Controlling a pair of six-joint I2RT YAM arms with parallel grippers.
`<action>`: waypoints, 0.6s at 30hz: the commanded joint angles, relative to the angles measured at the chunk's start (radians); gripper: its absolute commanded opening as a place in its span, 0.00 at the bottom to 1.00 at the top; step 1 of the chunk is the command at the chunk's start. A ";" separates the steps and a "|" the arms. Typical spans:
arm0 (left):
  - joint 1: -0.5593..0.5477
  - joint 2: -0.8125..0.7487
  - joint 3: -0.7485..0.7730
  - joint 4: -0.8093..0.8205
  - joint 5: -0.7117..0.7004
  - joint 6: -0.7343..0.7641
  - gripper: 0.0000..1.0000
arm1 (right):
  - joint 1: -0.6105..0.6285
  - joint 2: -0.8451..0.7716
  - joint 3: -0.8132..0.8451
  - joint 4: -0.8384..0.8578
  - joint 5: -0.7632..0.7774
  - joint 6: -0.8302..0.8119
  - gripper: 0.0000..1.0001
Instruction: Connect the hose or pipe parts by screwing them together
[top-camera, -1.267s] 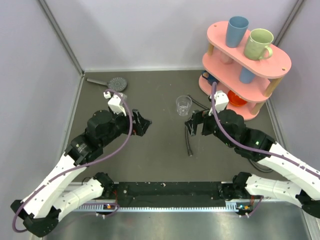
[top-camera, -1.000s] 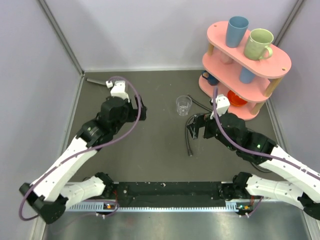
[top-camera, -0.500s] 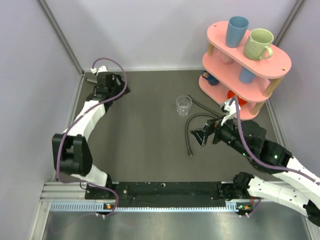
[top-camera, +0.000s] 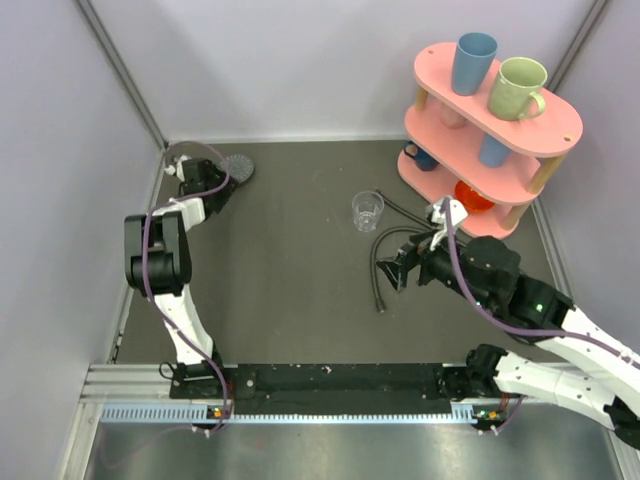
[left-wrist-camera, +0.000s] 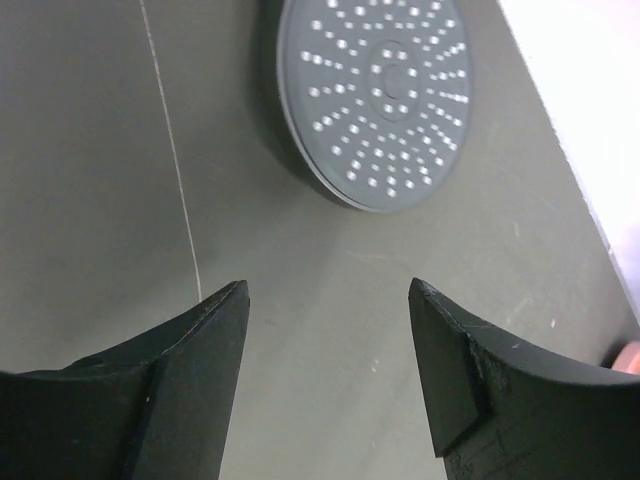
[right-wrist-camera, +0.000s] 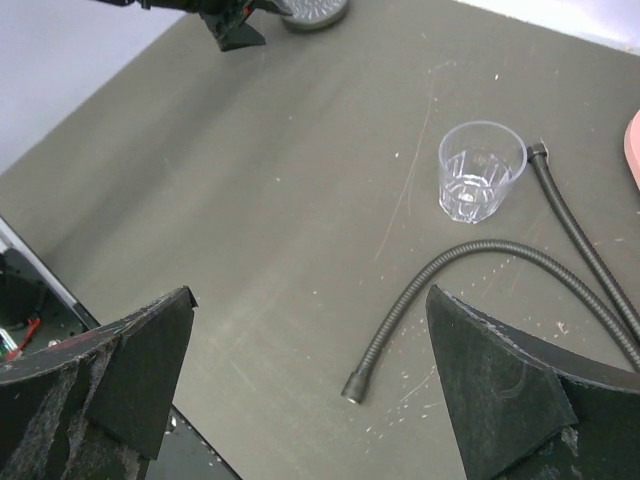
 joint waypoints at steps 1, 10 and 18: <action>0.028 0.069 0.084 0.097 -0.005 -0.033 0.70 | 0.006 0.044 0.043 0.054 0.018 -0.040 0.98; 0.092 0.230 0.295 0.065 -0.093 -0.053 0.70 | 0.006 0.127 0.023 0.100 0.053 -0.071 0.98; 0.105 0.374 0.527 -0.077 -0.186 -0.091 0.68 | 0.006 0.211 0.040 0.124 0.099 -0.111 0.98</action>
